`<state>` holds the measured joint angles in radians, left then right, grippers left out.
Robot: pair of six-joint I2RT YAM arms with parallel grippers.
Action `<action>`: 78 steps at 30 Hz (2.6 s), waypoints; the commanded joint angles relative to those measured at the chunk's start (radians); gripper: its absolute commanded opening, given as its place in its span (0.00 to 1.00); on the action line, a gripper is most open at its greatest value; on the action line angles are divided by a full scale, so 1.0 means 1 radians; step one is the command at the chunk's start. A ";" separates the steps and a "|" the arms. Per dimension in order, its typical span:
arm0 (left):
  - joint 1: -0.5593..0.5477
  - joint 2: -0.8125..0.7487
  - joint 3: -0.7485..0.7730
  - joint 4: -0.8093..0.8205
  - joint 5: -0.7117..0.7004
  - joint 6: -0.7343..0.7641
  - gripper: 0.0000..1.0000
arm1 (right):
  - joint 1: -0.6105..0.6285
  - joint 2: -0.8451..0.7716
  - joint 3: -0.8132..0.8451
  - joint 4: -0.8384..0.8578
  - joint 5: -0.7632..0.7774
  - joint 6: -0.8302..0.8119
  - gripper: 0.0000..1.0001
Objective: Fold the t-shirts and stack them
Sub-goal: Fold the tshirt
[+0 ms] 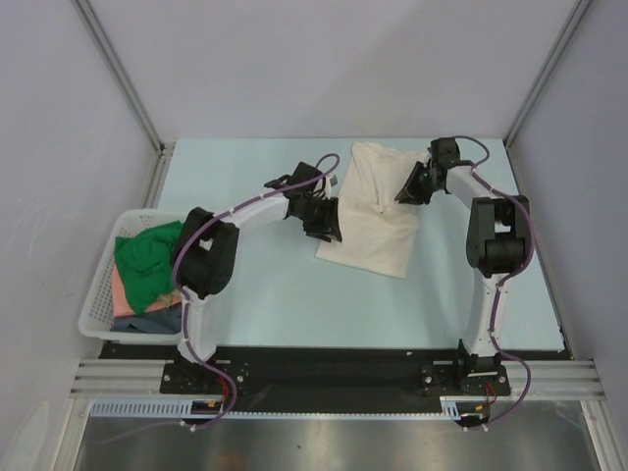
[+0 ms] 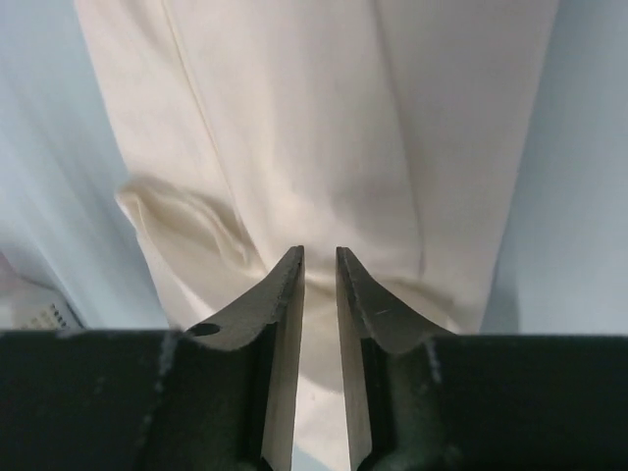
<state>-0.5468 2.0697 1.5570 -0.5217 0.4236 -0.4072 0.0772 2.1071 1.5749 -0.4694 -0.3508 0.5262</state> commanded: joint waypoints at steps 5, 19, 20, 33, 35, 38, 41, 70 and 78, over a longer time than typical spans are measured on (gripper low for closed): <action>0.007 -0.197 -0.113 -0.003 -0.045 0.065 0.47 | -0.044 0.116 0.289 -0.182 0.052 -0.120 0.32; 0.007 -0.071 -0.031 0.115 0.079 -0.044 0.49 | -0.001 -0.334 -0.266 -0.053 -0.115 -0.059 0.33; 0.007 -0.057 -0.023 0.156 0.090 -0.057 0.49 | 0.004 -0.340 -0.332 0.018 -0.134 -0.022 0.28; 0.028 0.177 0.122 0.419 0.147 -0.255 0.45 | -0.007 -0.167 -0.423 0.354 -0.215 0.104 0.00; 0.038 0.217 0.153 0.417 0.146 -0.266 0.45 | -0.025 -0.130 -0.385 0.344 -0.208 0.104 0.00; 0.054 0.294 0.230 0.419 0.162 -0.292 0.46 | -0.045 -0.076 -0.323 0.330 -0.208 0.101 0.00; 0.074 0.349 0.297 0.433 0.178 -0.324 0.45 | -0.066 -0.024 -0.256 0.322 -0.218 0.100 0.01; 0.105 -0.339 -0.147 0.051 -0.238 -0.037 0.64 | -0.208 -0.459 -0.430 -0.078 -0.207 0.015 0.68; 0.104 -0.482 -0.549 0.392 -0.105 -0.466 0.52 | -0.194 -0.843 -0.947 0.304 -0.226 0.461 0.72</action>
<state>-0.4480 1.6272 1.1217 -0.3210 0.2550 -0.6323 -0.1253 1.3678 0.6777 -0.3565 -0.5697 0.7933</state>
